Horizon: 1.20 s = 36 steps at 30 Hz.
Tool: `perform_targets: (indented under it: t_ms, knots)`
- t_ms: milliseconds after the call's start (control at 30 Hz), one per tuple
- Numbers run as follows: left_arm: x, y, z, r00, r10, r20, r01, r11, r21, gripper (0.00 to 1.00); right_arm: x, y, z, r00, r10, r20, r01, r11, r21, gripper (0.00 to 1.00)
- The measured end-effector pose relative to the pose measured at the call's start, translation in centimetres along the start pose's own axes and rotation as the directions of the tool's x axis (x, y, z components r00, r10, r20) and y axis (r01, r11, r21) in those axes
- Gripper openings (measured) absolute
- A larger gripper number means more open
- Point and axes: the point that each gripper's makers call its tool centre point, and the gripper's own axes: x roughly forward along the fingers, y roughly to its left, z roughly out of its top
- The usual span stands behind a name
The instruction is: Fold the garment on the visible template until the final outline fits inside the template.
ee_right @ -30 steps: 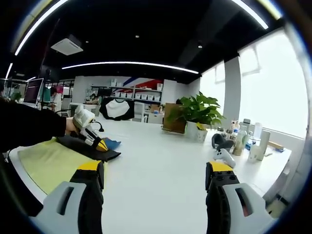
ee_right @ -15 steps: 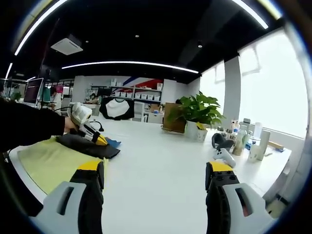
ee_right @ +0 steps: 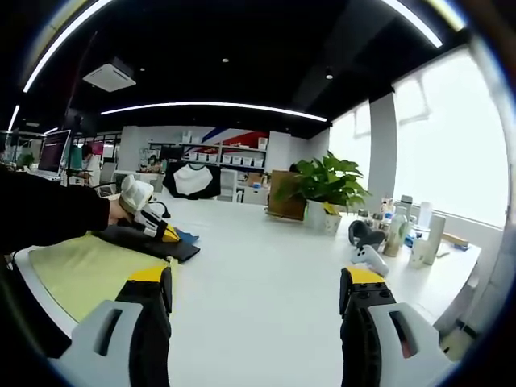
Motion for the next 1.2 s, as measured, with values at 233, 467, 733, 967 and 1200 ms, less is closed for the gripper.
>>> perform_targets:
  t_ms: [233,467,733,967,1200]
  knots:
    - [-0.3,0.2,-0.6,1.0,0.012,-0.026,-0.012,1.0,0.015,0.05,0.0,0.2,0.0,1.0,0.003,0.001,-0.003,1.0,-0.002,0.88]
    - [-4.0,2.6,0.4,0.999,0.036,-0.041,-0.036,0.999,-0.008,0.23,0.2,0.3,0.0,1.0,0.002,-0.004,-0.002,1.0,-0.003,0.88]
    - [-7.5,2.9,-1.5,0.99,0.015,-0.137,-0.011,1.0,0.029,0.28,0.0,0.7,0.3,1.0,0.008,0.003,-0.008,1.0,-0.012,0.88]
    - [-9.7,4.1,-3.0,0.98,0.029,-0.198,-0.024,0.999,0.031,0.29,0.2,0.9,0.0,1.0,0.014,-0.011,-0.014,1.0,-0.016,0.88]
    - [-11.0,3.9,-5.8,0.95,0.005,-0.312,0.019,0.997,0.072,0.27,0.3,1.2,-0.2,1.0,0.019,-0.019,-0.02,1.0,-0.018,0.88]
